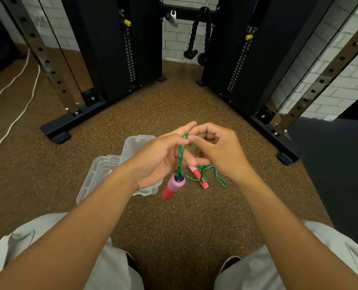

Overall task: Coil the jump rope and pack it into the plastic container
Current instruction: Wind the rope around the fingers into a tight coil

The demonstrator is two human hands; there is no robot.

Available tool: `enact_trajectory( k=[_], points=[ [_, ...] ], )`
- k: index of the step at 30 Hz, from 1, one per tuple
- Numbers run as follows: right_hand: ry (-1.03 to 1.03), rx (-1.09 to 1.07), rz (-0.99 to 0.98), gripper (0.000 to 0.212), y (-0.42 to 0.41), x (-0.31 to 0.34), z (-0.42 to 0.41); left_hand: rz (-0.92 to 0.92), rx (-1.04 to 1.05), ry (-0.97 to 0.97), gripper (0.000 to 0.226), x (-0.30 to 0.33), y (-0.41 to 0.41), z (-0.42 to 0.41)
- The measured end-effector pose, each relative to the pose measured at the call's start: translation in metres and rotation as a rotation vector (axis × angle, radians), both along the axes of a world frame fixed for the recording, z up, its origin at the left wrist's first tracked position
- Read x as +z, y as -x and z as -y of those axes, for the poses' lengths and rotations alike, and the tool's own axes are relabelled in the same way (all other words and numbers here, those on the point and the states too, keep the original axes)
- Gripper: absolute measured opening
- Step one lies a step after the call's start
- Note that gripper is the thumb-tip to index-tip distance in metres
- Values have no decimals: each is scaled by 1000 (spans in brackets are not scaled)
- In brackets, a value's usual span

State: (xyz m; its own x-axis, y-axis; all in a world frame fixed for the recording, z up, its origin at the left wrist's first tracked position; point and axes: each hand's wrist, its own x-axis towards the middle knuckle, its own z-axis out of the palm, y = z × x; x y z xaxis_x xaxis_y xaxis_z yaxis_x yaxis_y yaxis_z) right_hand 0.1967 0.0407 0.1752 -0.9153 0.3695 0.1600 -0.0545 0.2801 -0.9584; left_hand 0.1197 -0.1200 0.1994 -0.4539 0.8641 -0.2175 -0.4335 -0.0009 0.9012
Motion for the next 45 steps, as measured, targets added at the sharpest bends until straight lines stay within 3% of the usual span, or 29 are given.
enact_trajectory(
  k=[6, 11, 16, 21, 30, 35, 45],
  points=[
    [-22, 27, 129, 6, 0, -12, -4, -100, 25, 75, 53, -3, 8, -1],
    [-122, 70, 279, 11, -6, -36, -3, -77, 111, 32, 50, -3, 18, 3],
    [-487, 181, 327, 20, -12, -38, 8, -34, 212, -27, 53, -8, 29, 1],
    [-726, 205, 151, 24, -10, -19, 25, -109, 201, -4, 55, -11, 30, -2],
    [-619, 145, 69, 19, -10, 13, 22, -262, 149, 107, 46, -25, 28, -6],
    [-539, 117, 127, 21, -9, 24, 14, -207, 90, 137, 60, -28, 23, -12],
    [-654, 50, 23, 15, -3, 13, -1, -142, 42, 110, 41, -23, 6, -24]
  ],
)
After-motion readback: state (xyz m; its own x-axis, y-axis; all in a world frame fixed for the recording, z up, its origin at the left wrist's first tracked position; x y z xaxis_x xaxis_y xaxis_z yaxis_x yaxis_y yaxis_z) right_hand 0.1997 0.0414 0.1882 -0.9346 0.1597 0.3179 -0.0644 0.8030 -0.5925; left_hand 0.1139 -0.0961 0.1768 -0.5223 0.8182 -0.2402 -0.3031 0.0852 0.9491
